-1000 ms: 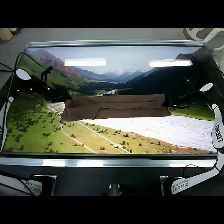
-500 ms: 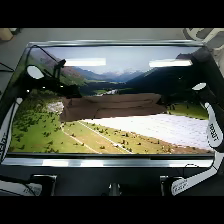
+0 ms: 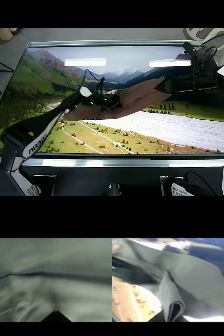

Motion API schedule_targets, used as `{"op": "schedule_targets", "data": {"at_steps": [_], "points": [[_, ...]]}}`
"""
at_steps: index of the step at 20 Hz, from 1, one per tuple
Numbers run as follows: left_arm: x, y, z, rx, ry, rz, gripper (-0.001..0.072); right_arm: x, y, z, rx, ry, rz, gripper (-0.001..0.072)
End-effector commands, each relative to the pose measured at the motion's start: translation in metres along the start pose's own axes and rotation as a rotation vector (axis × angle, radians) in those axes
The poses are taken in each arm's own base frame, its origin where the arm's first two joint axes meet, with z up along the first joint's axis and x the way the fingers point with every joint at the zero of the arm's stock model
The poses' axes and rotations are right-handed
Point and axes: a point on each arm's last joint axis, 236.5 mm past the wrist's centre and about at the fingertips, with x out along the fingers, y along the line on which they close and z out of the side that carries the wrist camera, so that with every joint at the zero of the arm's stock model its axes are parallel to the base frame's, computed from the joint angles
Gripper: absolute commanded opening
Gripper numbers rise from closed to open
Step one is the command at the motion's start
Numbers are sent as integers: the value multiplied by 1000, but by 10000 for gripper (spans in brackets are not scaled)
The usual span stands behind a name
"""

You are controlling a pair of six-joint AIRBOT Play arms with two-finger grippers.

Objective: Fold the shirts.

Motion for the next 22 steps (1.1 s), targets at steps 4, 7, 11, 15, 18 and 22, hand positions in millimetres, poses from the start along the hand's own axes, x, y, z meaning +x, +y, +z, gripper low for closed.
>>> {"op": "schedule_targets", "data": {"at_steps": [4,7,11,15,18,22], "points": [[59,-56,-27,-86,-67,-164,21,-37,74,-15,-84,40,-45,15],[27,-44,-11,33,-35,-152,18,-32,71,14,-53,-77,-41,15],[-107,-10,59,233,-163,47,18,11,83,52,-5,-185,118,15],[-295,-36,115,291,-512,83,20,122,120,53,11,-153,213,15],[-396,-70,101,352,-695,92,20,220,159,11,56,-44,312,16],[-446,-111,56,460,-766,110,20,275,178,-12,45,-50,404,690]]}}
